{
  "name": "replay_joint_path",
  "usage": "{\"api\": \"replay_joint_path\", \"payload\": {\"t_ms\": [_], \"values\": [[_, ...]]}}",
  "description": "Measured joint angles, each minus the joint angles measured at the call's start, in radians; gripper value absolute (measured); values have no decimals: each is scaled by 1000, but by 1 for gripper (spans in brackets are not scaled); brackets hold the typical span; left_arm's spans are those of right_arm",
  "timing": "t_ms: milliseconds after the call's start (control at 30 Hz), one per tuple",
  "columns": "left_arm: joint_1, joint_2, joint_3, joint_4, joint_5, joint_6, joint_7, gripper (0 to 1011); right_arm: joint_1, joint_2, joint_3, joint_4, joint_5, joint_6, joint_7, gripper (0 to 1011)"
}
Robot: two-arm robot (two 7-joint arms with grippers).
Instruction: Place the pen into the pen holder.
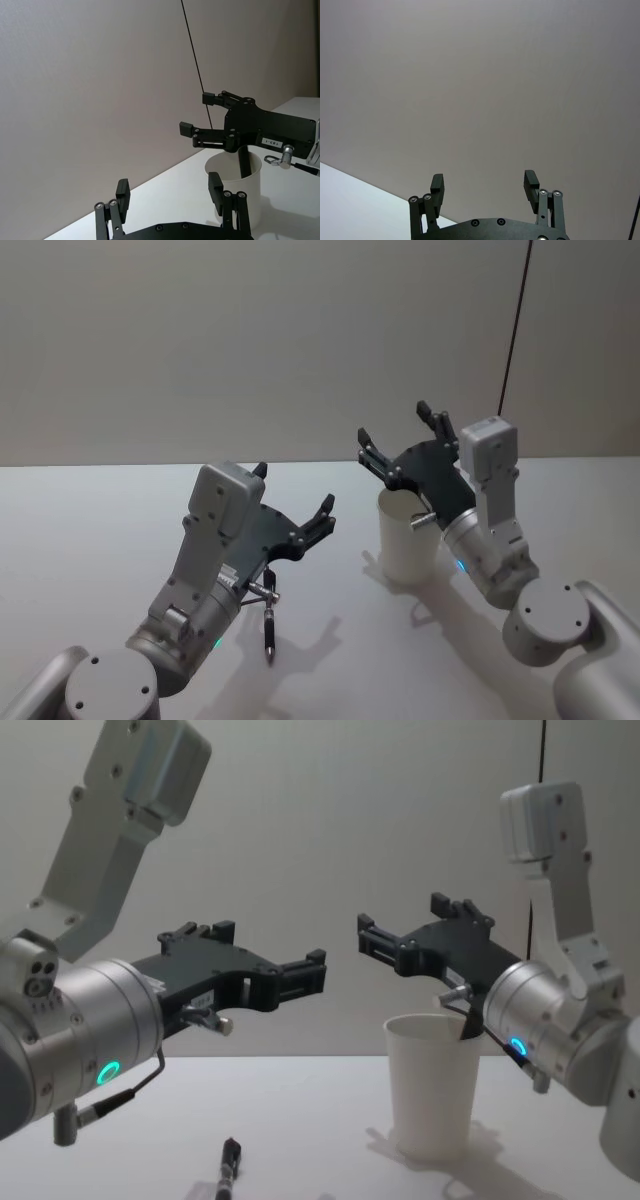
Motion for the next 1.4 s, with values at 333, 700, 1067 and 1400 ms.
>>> {"api": "replay_joint_path", "payload": {"t_ms": [333,700,1067,1400], "values": [[0,0,0,0,0,0,0,1003,-31,19,12,-80,3,62,2,1001],[0,0,0,0,0,0,0,1003,-84,54,33,-226,30,198,16,1001],[0,0,0,0,0,0,0,1003,-165,109,64,-403,81,359,24,1001],[0,0,0,0,0,0,0,1003,-243,163,94,-539,121,471,8,1001]]}}
